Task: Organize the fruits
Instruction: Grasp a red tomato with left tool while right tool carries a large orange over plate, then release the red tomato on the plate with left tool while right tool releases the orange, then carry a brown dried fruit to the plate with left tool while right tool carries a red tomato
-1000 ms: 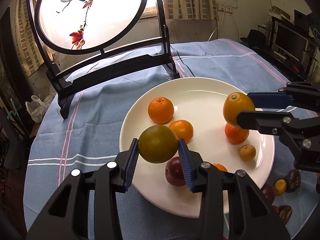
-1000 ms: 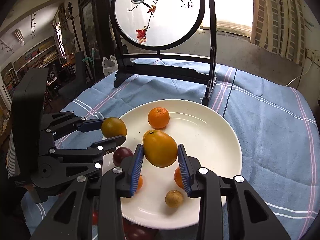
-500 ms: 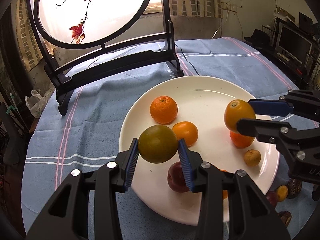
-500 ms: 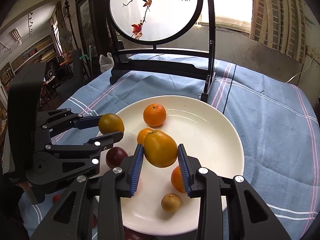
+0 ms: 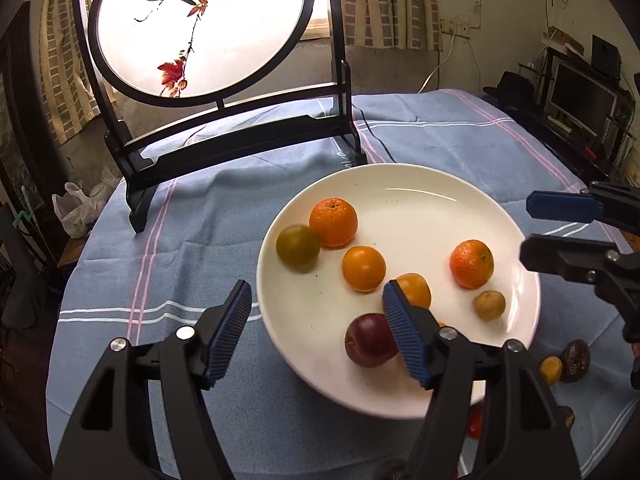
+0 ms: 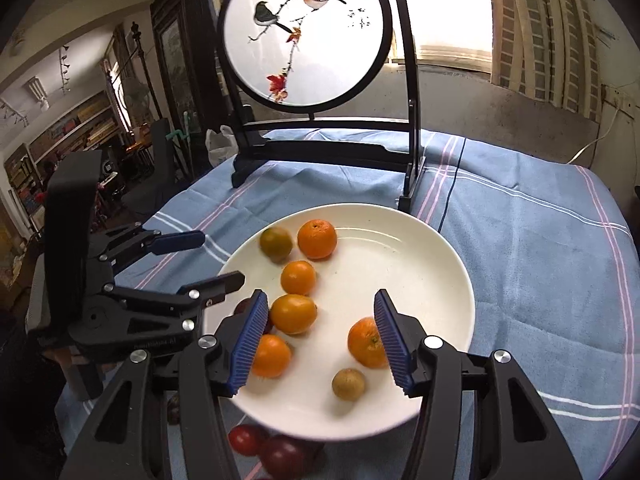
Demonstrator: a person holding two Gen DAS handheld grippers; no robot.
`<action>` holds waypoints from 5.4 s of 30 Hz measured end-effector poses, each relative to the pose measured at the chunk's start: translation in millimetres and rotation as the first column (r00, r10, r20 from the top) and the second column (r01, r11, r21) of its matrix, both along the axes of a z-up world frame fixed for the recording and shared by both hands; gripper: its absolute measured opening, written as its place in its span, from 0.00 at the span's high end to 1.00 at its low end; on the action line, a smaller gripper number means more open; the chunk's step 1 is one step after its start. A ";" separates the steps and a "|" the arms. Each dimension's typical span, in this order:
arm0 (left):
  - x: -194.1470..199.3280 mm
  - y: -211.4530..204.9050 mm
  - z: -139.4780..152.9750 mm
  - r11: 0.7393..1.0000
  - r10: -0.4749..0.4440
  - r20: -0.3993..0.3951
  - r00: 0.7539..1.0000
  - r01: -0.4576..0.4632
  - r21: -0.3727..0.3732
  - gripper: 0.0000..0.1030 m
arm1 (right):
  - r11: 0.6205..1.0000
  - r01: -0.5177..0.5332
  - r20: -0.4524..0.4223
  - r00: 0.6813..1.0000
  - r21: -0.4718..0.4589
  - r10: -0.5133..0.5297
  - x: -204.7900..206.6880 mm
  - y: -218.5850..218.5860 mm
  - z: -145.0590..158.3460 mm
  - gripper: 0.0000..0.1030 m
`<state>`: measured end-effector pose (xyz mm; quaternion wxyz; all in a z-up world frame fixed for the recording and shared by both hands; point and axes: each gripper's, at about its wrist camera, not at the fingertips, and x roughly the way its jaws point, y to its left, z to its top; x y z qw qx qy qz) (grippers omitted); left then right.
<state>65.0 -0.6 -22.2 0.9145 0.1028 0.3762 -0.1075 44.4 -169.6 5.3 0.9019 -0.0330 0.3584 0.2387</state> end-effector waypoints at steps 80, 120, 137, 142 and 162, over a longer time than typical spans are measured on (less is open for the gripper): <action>25.4 -18.0 -16.0 1.000 -0.012 -0.058 0.998 0.012 0.000 0.71 | 0.990 0.074 -0.003 0.997 -0.121 -0.075 43.4 13.1 -17.9 0.60; -121.4 7.7 -40.9 0.974 -0.224 -0.109 0.969 0.225 0.003 0.30 | 0.904 -0.307 -0.075 0.952 -0.298 0.298 -113.2 60.1 -58.3 0.74; -112.5 -22.6 -47.7 0.972 -0.234 -0.124 0.964 0.236 -0.003 0.60 | 0.954 -0.164 -0.022 0.986 -0.252 0.164 -123.2 11.3 -51.5 0.74; -113.3 -20.7 -16.4 0.981 -0.195 -0.038 0.980 0.196 0.002 0.59 | 0.951 -0.119 0.039 0.990 -0.284 0.136 -121.9 18.1 -41.4 0.74; -94.7 -23.7 14.0 0.989 -0.144 0.015 0.990 0.144 -0.018 0.59 | 0.927 -0.030 0.198 0.974 -0.373 0.111 -120.4 31.2 -12.1 0.74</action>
